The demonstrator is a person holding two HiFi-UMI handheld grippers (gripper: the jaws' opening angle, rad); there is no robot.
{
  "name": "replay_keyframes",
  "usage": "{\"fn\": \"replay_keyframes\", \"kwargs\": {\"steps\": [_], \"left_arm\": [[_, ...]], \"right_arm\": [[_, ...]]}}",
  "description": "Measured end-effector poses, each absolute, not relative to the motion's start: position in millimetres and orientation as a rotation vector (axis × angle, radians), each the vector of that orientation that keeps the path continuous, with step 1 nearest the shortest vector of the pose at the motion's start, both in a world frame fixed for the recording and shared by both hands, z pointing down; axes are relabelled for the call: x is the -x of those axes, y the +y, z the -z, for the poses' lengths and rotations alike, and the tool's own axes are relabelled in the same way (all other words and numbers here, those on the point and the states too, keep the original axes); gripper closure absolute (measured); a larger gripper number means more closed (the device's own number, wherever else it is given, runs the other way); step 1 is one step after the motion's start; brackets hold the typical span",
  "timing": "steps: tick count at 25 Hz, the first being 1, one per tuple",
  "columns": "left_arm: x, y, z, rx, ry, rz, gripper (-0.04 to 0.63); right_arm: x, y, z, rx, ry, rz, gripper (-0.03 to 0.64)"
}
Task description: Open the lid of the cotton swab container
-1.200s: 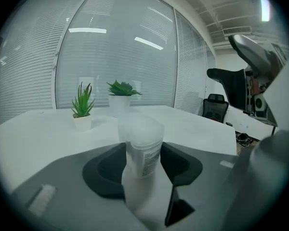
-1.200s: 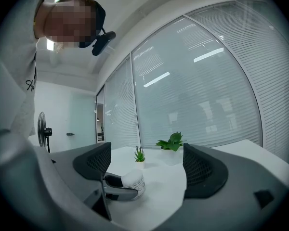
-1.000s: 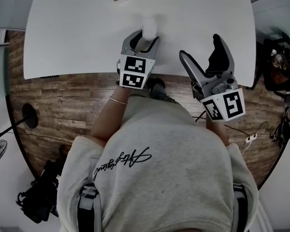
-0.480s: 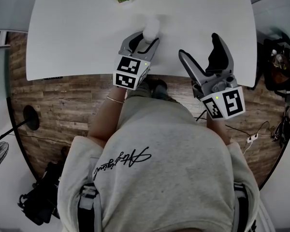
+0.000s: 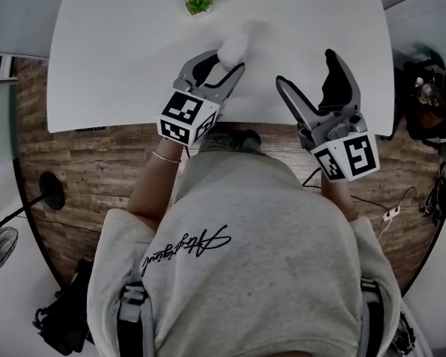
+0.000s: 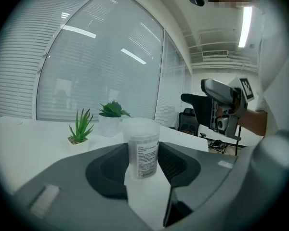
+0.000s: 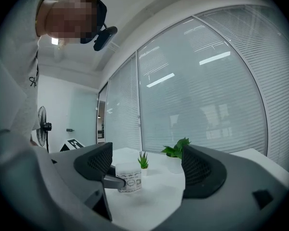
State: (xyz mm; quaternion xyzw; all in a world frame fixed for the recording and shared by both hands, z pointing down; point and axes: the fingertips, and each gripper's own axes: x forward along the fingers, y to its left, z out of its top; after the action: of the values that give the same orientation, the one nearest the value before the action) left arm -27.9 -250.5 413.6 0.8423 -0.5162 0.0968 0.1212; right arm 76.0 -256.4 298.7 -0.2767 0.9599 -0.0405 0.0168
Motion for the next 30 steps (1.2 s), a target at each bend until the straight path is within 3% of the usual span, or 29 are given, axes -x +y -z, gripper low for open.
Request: {"fn": "replay_keyframes", "kwargs": {"steps": [20, 30], "left_arm": [[40.1, -220.0, -317.0, -2.852, -1.030, -0.255, 0.410], [38.0, -191.1, -309.8, -3.012, -0.662, -0.245, 0.410]], "right_arm": [[-16.6, -241.0, -265.8, 0.572, 3.090, -0.139, 0.278], [9.1, -220.4, -244.8, 0.023, 3.049, 0.117, 0.298]]}}
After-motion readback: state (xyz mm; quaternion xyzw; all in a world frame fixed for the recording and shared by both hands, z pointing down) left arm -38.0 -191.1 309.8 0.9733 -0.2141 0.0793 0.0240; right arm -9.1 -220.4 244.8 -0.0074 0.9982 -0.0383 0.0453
